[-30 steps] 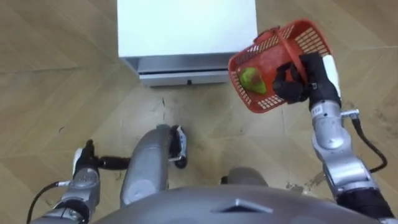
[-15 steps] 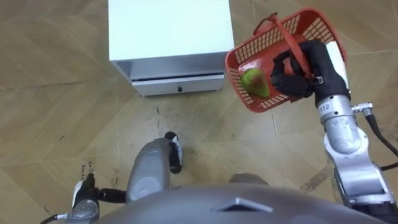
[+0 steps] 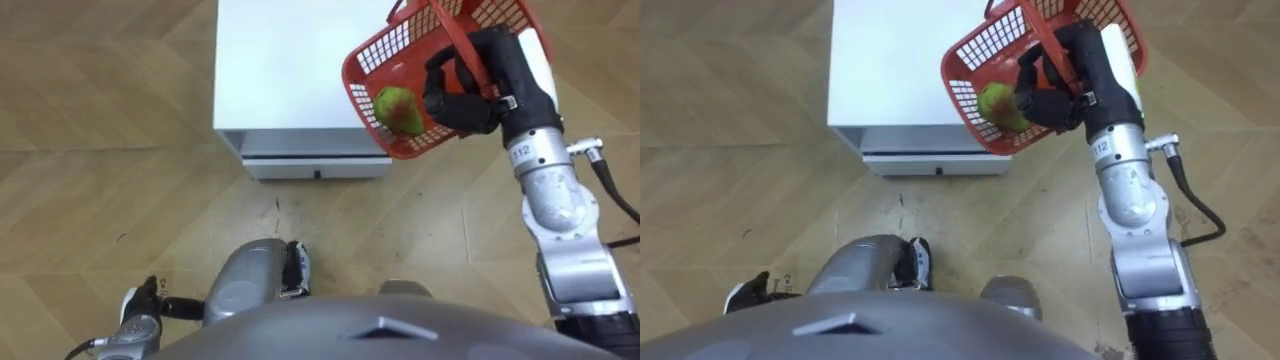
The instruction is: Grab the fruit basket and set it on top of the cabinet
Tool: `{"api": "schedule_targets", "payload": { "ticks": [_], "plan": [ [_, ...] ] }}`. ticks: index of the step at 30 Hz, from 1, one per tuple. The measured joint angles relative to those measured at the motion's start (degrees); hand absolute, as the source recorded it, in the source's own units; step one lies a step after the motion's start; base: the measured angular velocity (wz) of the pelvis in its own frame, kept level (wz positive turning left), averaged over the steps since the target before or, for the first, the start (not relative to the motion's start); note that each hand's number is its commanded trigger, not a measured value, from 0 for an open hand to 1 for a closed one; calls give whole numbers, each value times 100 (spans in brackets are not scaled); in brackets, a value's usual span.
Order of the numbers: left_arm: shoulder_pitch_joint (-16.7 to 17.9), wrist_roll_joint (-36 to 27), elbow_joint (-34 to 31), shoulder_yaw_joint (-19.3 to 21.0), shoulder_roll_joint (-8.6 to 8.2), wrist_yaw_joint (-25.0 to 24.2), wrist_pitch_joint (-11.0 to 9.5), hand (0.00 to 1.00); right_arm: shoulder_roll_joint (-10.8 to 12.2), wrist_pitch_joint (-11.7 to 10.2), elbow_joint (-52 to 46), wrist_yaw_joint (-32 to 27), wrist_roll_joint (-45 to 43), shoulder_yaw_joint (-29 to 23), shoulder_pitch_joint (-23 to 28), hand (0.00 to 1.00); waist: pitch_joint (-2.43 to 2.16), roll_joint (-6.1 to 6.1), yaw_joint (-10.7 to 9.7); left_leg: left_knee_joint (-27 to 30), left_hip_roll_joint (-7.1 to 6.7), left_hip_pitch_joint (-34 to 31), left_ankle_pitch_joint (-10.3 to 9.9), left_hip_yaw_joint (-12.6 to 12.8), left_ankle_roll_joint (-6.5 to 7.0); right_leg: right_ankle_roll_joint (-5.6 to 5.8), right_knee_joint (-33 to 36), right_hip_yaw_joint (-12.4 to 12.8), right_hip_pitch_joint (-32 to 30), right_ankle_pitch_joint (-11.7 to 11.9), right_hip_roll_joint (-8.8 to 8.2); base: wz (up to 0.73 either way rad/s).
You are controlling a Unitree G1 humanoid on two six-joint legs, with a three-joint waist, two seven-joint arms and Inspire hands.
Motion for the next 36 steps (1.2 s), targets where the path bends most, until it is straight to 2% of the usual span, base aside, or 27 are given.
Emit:
{"api": "schedule_targets", "payload": {
  "ticks": [1,2,4,5,6,8,9,10,11,12,14,16,17,18,19,21,24,30,32,36],
  "plan": [
    [-34,0,0,-6,7,5,0,0,21,0,0,5,-18,10,0,100,-1,2,-34,-95,-21,91,-12,-35,13,9,115,29,-78,177,-4,0],
    [-84,3,-47,-11,13,35,-6,0,91,3,4,23,-26,29,-24,100,13,42,27,-279,-32,251,-14,-93,22,50,322,68,-289,114,30,-3],
    [-201,1,-56,-79,15,76,-34,0,132,84,3,120,42,45,-52,100,27,94,109,-576,17,584,-11,-161,22,100,365,93,-804,-484,222,0],
    [-218,1,-61,-80,14,75,-53,0,131,127,6,135,79,56,-73,100,25,107,123,-649,44,654,-12,-172,19,102,213,90,-908,-604,289,4],
    [-246,-1,-68,-80,10,76,-86,0,127,183,12,143,92,97,-125,100,28,135,153,-793,101,786,-4,-219,1,99,-274,50,-1075,-760,407,11],
    [-251,1,-89,-130,-2,95,-149,0,122,211,37,144,93,166,-191,100,26,153,175,-937,161,962,27,-334,-52,97,-1376,60,-1147,-818,544,21],
    [-249,12,-87,-205,4,97,-157,0,80,214,130,145,93,265,-248,100,10,132,231,-991,172,1059,34,-372,-64,40,-2322,7,-1083,-707,601,21],
    [-242,13,-87,-221,6,98,-156,0,78,213,188,150,93,315,-276,100,-7,106,263,-986,172,1091,25,-374,-79,-12,-2771,-3,-1035,-550,619,36],
    [-212,41,-80,-237,-18,90,-146,0,61,224,352,153,98,445,-323,100,-64,130,249,-954,223,1147,-22,-467,-165,-15,-3145,-73,-874,-266,646,31],
    [-183,59,-101,-231,-7,69,-149,0,58,240,507,211,87,569,-373,100,-85,144,290,-1028,325,1257,-7,-461,-234,-77,-3380,-210,-651,-215,749,26],
    [-161,64,-66,-100,12,58,-132,0,55,271,713,388,99,759,-589,100,-79,149,401,-1093,472,1363,-4,-448,-317,-154,-3744,-247,-377,-125,920,7],
    [-148,64,13,-35,16,36,-109,0,48,329,767,495,190,841,-763,100,-13,77,416,-730,553,1192,27,-424,-526,-178,-4078,-207,-82,-44,952,24],
    [-76,74,16,-36,29,-9,-91,0,15,343,784,515,352,885,-863,100,-2,14,404,-875,575,1077,35,-432,-604,-161,-4175,-76,-25,-29,946,40],
    [-74,193,-39,-44,28,-48,-46,0,-65,342,811,510,475,851,-968,100,-1,38,392,-1251,694,963,179,-409,-525,-137,-4190,-42,-52,-44,1007,34],
    [-54,378,-21,-13,49,-58,-1,0,-66,350,944,514,497,849,-1044,100,-1,-17,431,-1254,683,969,237,-330,-501,-97,-4262,-125,-60,-44,997,24],
    [-18,636,34,-7,49,-128,127,0,-44,340,1136,512,482,866,-1062,100,-7,-29,489,-1225,662,987,237,-352,-500,-74,-4398,-337,12,-12,1016,8],
    [-35,691,115,2,64,-181,235,0,-42,332,1612,499,487,874,-1245,100,-12,-37,564,-1285,646,975,234,-372,-499,-60,-4456,-517,51,17,1003,2],
    [-201,1024,104,44,27,-282,340,0,-28,334,2723,482,446,898,-1833,100,-1,-3,571,-1269,667,707,242,-418,-499,-97,-4423,-607,-199,35,1021,0],
    [-219,1027,91,30,19,-312,350,0,-26,341,2848,482,400,901,-1862,100,0,2,568,-1255,658,616,255,-461,-496,-117,-4419,-641,-268,49,1018,8],
    [-225,1026,56,-124,46,-414,449,0,15,342,3299,479,177,947,-2144,100,6,6,583,-1201,663,359,256,-522,-493,-127,-4339,-740,-480,56,1003,9]
  ]
}}
